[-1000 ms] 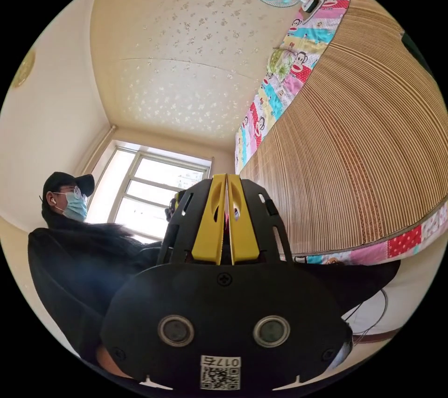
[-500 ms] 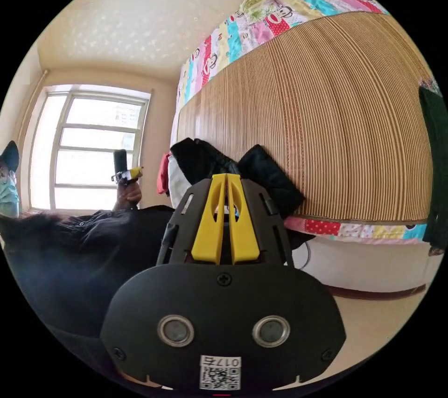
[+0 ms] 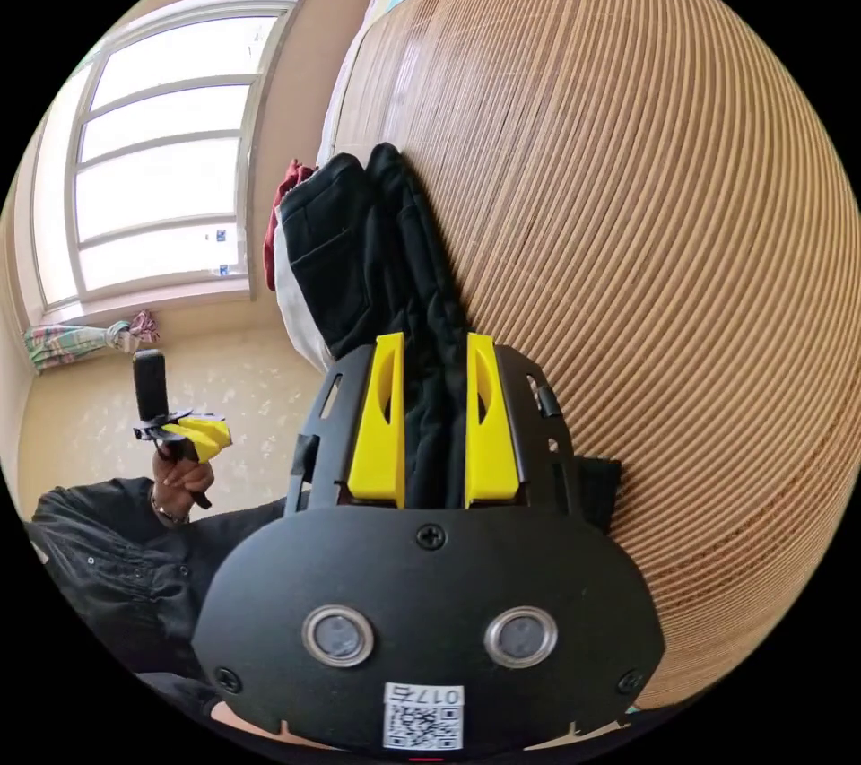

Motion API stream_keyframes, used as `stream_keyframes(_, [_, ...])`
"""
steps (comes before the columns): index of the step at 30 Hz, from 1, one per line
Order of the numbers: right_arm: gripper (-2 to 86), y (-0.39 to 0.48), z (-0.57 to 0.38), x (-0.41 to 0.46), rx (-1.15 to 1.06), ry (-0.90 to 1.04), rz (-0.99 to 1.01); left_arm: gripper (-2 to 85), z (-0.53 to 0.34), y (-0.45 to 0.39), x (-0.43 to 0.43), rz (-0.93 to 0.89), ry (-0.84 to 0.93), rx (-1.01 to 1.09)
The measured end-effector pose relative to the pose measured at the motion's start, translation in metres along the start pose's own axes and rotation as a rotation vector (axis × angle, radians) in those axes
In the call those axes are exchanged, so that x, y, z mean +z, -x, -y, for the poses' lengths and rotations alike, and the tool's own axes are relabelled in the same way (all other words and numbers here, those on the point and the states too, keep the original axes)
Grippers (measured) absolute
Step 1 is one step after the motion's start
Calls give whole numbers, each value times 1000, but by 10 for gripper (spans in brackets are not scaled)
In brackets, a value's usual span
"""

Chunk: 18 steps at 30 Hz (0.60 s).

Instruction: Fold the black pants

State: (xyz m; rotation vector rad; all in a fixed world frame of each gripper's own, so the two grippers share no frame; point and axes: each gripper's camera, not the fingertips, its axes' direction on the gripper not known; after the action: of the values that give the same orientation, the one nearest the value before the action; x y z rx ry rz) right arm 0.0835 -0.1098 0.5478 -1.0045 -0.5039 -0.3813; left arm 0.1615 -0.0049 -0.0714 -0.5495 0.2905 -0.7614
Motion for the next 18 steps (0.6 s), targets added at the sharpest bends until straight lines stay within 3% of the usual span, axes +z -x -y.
stream_keyframes(6, [57,-48,53,81,102,121,190,63,20,12,7,46,-113,-75])
stream_keyframes(11, [37,-70,-24,41,86,-130,697,78,28,31,-19,195,-318,-124])
stream_keyframes(14, [35,-58,-84,16,11,-226,871,133,49,57,-9,220,-254,-103])
stream_keyframes(16, [34,-52,-116,9,5,-250,942,147,61,77,8,108,-201,-108])
stream_keyframes(18, [34,-65,-150,-3,87,-379,1035,117,74,93,32,-170,-124,-61])
